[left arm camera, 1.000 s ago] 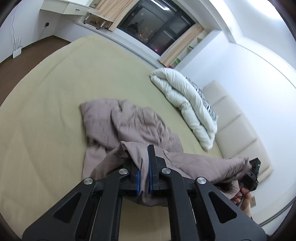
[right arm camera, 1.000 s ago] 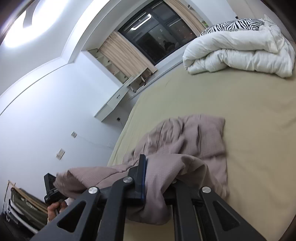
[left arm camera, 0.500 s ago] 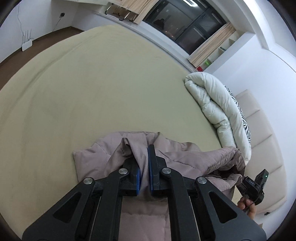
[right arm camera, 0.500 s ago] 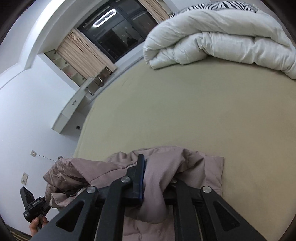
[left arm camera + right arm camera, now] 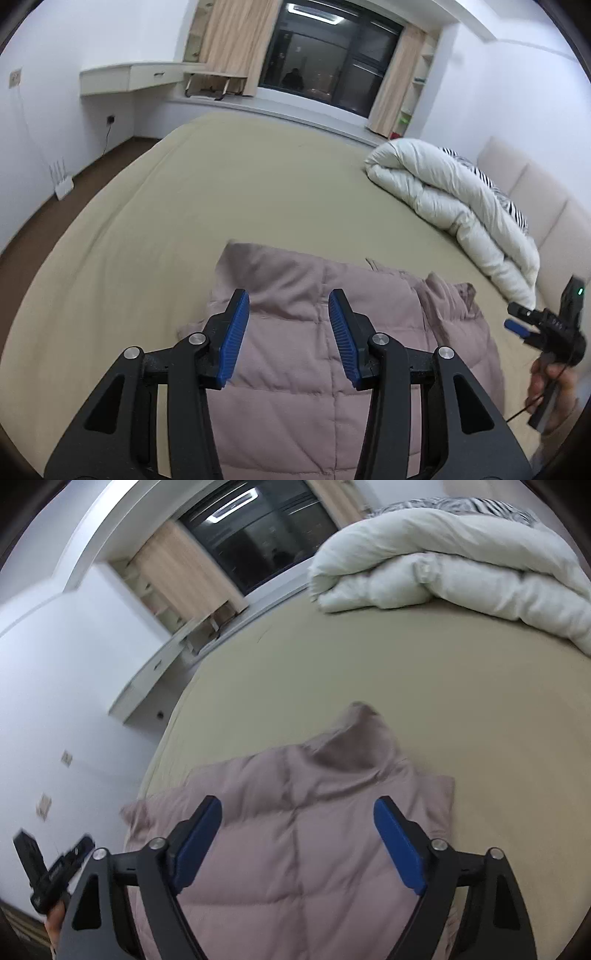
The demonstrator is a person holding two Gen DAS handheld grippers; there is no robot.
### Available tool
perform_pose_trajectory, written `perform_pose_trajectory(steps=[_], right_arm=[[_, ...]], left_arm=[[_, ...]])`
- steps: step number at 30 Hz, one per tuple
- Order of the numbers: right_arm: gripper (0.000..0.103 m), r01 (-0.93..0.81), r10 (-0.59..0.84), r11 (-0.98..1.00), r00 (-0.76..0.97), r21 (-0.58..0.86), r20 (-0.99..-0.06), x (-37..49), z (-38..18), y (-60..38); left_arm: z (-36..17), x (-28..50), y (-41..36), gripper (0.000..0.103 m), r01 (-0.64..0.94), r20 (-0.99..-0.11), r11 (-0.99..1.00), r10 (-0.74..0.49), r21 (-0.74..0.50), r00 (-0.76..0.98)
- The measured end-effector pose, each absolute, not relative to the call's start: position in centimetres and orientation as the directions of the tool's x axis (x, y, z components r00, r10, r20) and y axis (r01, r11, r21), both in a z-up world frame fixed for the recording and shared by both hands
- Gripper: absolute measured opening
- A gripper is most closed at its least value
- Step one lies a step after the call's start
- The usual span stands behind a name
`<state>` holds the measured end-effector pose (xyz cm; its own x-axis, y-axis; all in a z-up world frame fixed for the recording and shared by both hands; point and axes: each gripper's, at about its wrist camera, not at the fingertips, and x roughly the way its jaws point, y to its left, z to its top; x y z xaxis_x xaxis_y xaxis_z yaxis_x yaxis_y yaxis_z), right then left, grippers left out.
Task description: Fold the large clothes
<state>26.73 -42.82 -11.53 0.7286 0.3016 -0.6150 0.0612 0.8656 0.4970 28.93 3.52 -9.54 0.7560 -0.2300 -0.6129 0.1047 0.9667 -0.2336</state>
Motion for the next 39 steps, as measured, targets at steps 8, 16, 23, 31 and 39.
perform_pose_trajectory(steps=[8, 16, 23, 31, 39], right_arm=[[0.054, -0.129, 0.225, 0.974, 0.613, 0.185, -0.757, 29.6, -13.6, -31.0], [0.061, 0.007, 0.154, 0.981, 0.573, 0.192, -0.805, 36.9, -18.8, -32.6], [0.063, 0.006, 0.158, 0.979, 0.620, 0.206, -0.768, 37.8, -20.8, -33.0], [0.063, 0.007, 0.145, 0.980, 0.668, 0.201, -0.730, 37.5, -21.9, -32.6], [0.066, 0.011, 0.152, 0.978, 0.654, 0.210, -0.741, 36.3, -19.2, -33.3]], left_arm=[[-15.1, 29.9, -6.7, 0.043, 0.207, -0.678, 0.974, -0.092, 0.090, 0.729], [-21.8, 39.1, -8.3, 0.043, 0.155, -0.747, 0.981, -0.015, 0.118, 0.664], [-25.1, 41.2, -8.3, 0.044, 0.149, -0.755, 0.984, -0.026, 0.095, 0.655], [-27.7, 42.3, -8.0, 0.044, 0.141, -0.744, 0.988, -0.050, 0.061, 0.666], [-23.6, 38.8, -5.9, 0.044, 0.160, -0.756, 0.986, -0.066, 0.052, 0.651]])
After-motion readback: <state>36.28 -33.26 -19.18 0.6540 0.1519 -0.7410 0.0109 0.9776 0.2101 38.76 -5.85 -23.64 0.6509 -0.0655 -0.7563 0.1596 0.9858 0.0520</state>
